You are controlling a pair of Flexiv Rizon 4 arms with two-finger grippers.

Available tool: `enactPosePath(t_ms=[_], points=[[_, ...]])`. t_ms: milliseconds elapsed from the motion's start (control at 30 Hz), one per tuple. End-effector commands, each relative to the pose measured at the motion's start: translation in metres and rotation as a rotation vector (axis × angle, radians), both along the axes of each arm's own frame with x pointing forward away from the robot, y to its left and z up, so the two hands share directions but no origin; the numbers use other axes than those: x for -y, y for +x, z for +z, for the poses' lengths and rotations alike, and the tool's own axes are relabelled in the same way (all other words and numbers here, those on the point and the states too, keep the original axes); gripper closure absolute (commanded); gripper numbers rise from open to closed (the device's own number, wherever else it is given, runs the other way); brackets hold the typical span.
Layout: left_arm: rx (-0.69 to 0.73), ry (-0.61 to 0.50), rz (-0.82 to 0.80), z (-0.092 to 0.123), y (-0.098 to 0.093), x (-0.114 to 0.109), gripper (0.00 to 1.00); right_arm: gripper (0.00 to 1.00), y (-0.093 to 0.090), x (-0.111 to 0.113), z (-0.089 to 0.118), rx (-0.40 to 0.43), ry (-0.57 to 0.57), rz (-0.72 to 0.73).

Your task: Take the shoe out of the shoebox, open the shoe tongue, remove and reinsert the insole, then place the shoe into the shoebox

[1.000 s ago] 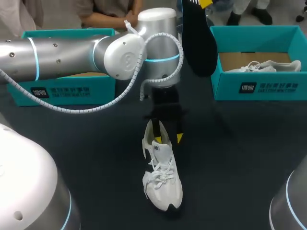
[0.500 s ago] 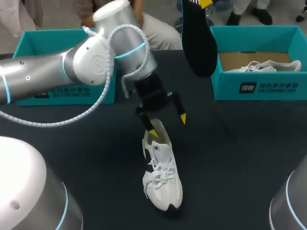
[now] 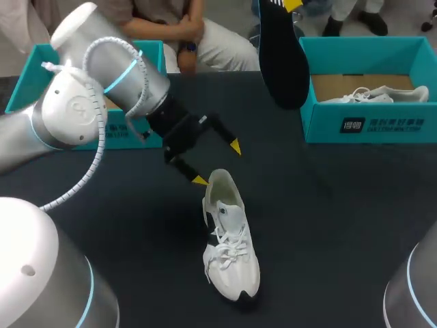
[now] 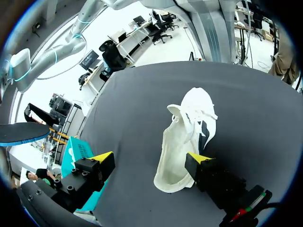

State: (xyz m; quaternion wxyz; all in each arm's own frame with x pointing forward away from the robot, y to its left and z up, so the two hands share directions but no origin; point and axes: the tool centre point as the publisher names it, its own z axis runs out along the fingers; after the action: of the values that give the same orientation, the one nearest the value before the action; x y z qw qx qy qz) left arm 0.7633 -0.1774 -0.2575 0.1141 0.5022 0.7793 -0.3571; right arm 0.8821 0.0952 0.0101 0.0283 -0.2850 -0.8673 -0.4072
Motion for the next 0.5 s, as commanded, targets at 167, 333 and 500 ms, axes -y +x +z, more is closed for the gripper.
enactPosePath(t_ms=[167, 333, 500], points=[[0.105, -0.704, 0.354, 0.023, -0.004, -0.019, 0.0, 1.0, 0.001, -0.001, 0.0, -0.002, -0.003, -0.001], [0.153, -0.742, 0.357, 0.034, -0.001, -0.017, 0.0, 1.0, 0.001, -0.001, 0.0, -0.002, -0.003, -0.001], [0.202, -0.76, 0.32, 0.043, 0.003, -0.015, 0.0, 1.0, 0.001, -0.001, 0.0, -0.002, -0.003, -0.001]])
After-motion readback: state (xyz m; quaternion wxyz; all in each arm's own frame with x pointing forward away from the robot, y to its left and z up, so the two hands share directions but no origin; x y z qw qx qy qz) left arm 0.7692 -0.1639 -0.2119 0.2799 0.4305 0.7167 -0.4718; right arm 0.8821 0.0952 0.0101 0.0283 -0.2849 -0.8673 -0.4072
